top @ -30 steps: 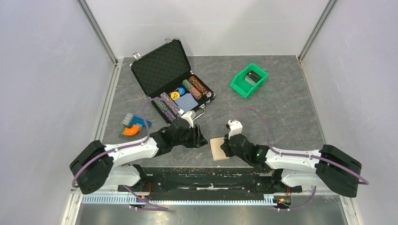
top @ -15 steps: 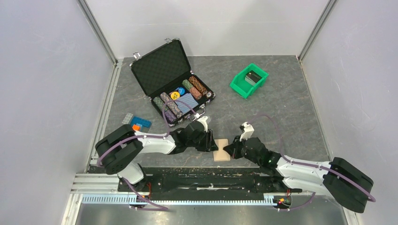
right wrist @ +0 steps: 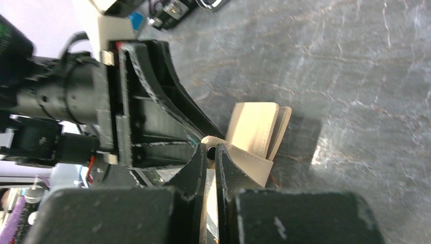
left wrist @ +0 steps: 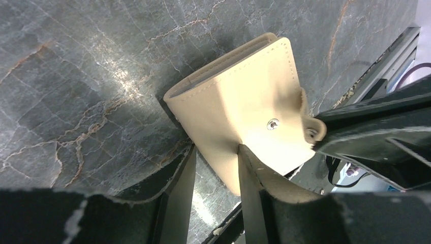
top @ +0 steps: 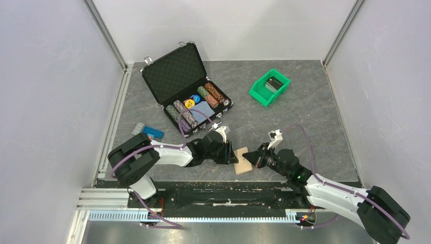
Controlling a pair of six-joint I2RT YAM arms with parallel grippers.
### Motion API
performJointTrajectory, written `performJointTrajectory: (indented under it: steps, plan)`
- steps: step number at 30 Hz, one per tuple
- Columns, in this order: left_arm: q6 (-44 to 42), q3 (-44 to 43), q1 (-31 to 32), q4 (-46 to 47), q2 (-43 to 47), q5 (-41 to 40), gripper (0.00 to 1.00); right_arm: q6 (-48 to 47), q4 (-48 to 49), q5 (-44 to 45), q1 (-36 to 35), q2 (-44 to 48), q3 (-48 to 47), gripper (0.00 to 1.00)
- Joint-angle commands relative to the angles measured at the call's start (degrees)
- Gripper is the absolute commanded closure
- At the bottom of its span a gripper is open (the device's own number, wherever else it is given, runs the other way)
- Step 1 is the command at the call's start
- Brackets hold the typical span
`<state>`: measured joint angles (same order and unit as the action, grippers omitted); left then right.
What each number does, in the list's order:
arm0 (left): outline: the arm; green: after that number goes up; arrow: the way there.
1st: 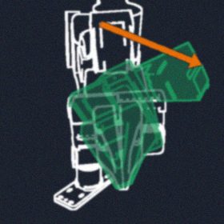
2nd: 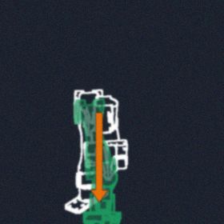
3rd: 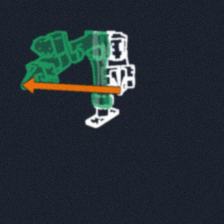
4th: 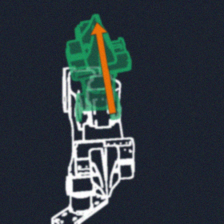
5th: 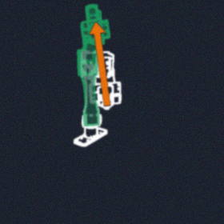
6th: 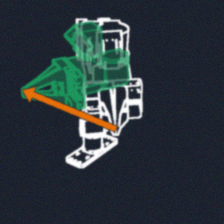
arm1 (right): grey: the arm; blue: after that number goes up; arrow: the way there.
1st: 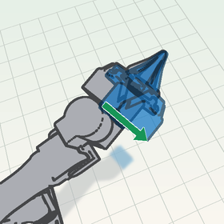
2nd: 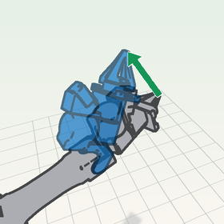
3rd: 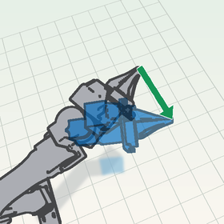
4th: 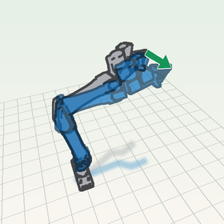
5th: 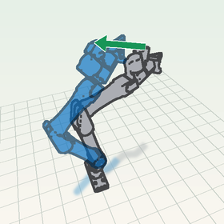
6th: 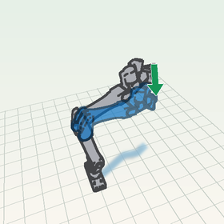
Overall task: Take the credit cards out of the card holder
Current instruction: Open the card holder at the corner of the board.
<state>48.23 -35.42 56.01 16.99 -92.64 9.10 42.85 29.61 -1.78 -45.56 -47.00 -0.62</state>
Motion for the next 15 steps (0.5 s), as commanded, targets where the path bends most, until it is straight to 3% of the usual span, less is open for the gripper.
performJointTrajectory:
  steps: [1, 15]
  plan:
    - [1.0, -0.9, 0.7, -3.6, 1.1, -1.8, 0.55, 1.9, 5.4, -3.3, 1.3, 2.9, 2.8, 1.00]
    - [2.1, -1.4, 0.7, -14.7, 15.8, -8.8, 0.30, 4.3, 3.2, -6.5, 1.6, 4.4, -2.0, 1.00]
